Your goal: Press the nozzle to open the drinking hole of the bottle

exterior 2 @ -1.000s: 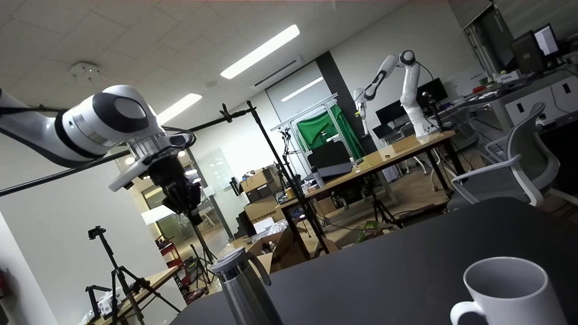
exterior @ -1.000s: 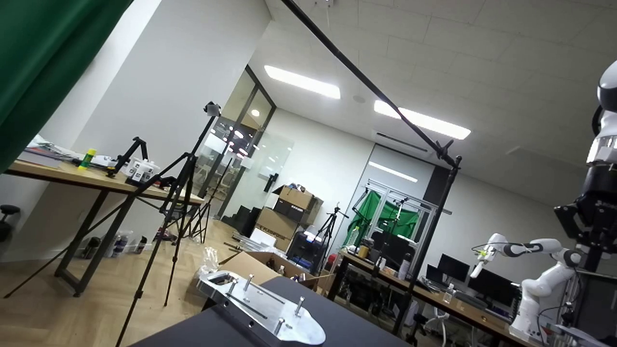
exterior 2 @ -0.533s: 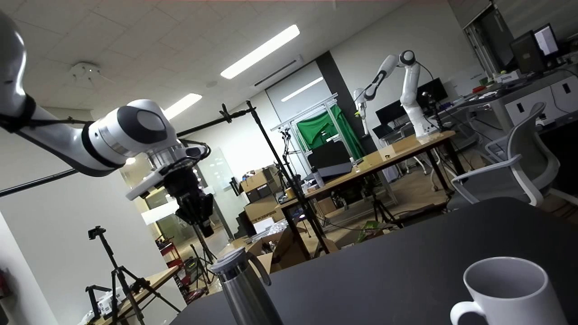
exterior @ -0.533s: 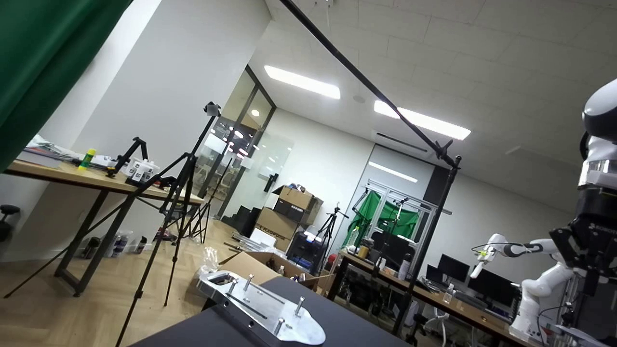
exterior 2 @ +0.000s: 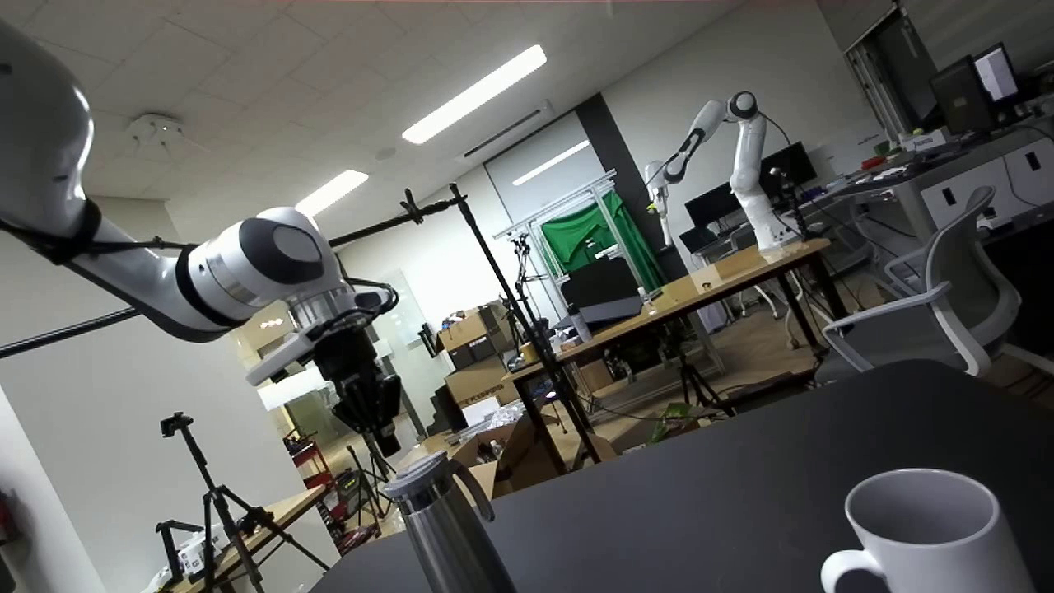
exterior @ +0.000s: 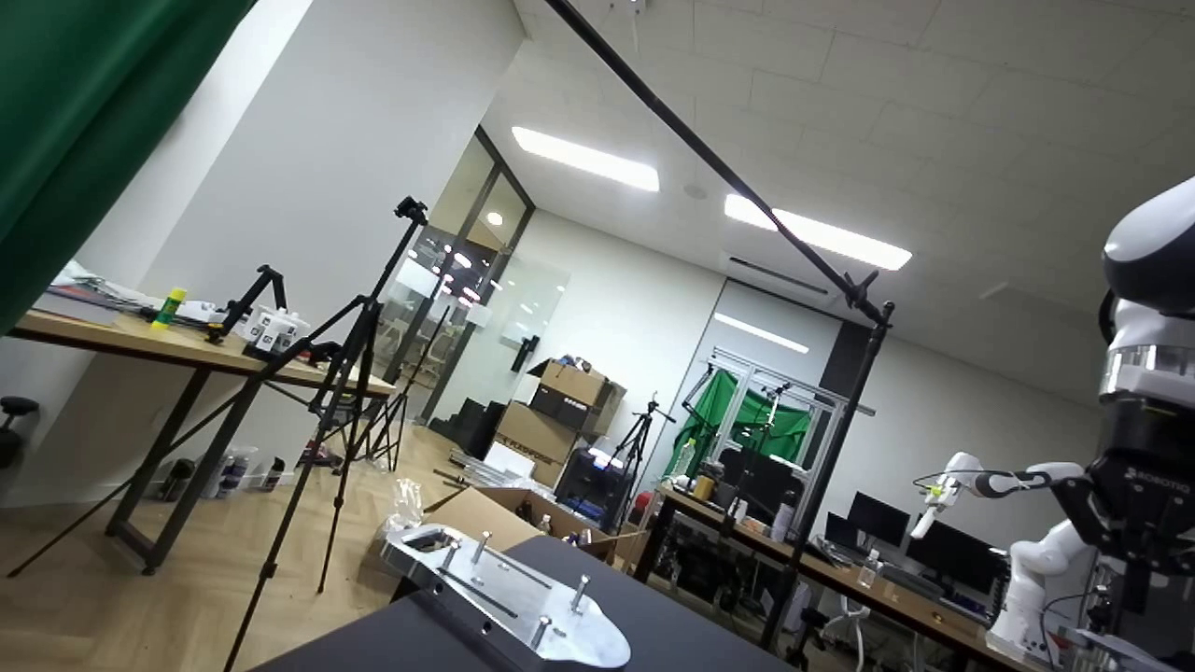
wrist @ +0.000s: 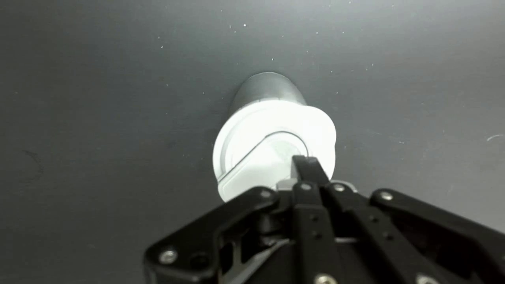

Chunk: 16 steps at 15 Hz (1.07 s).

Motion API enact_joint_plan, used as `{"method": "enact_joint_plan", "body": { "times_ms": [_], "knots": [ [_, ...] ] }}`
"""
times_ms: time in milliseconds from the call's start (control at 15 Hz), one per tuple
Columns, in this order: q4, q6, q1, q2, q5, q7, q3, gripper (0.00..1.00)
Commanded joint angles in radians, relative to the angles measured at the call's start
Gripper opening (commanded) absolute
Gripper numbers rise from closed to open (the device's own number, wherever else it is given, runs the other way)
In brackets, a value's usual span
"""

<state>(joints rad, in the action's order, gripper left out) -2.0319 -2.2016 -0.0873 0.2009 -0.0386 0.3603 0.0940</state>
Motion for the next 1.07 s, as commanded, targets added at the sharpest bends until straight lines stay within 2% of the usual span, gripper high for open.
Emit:
{"method": "enact_joint_plan", "body": {
  "times_ms": [0, 1000],
  "knots": [
    [0.032, 0.027, -0.027, 0.028, -0.011, 0.039, -0.018, 0.0],
    [0.023, -0.002, -0.044, 0.086, -0.014, 0.054, -0.038, 0.0]
  ]
}}
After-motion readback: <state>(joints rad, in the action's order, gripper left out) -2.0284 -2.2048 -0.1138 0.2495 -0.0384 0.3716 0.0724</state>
